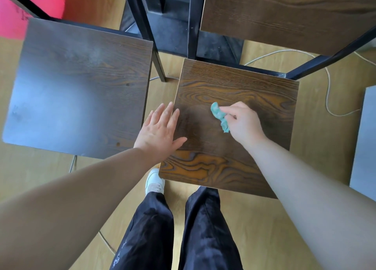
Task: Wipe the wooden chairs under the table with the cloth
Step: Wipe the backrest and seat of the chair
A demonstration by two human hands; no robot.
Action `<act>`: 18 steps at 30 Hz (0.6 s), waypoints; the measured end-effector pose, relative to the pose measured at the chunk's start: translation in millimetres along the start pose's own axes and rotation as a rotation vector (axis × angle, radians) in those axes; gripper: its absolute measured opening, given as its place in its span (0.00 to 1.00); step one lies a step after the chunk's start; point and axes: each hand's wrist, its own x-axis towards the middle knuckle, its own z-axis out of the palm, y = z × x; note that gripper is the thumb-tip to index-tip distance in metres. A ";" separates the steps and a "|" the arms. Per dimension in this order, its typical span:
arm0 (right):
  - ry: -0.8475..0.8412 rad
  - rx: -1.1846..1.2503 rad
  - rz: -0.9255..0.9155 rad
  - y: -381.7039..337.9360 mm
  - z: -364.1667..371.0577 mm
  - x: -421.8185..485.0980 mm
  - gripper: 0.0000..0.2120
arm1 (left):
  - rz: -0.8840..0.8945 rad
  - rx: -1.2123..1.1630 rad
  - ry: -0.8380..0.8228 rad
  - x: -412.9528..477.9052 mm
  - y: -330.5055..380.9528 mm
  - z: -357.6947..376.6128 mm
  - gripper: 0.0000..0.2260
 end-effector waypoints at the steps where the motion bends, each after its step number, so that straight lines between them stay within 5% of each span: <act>1: 0.035 -0.015 0.027 3.8 -9.6 7.4 0.15 | -0.001 0.000 0.003 3.7 2.0 -1.0 0.36; 8: 0.162 -0.106 0.125 39.7 -72.9 64.8 0.14 | 0.007 0.016 0.011 30.7 21.2 -8.0 0.36; 13: 0.041 -0.264 -0.111 50.5 -107.2 107.9 0.14 | 0.002 -0.001 0.024 51.7 36.2 -8.3 0.37; 18: -0.063 -0.289 -0.049 59.2 -122.5 139.6 0.14 | 0.001 -0.041 0.040 62.6 50.1 -9.9 0.37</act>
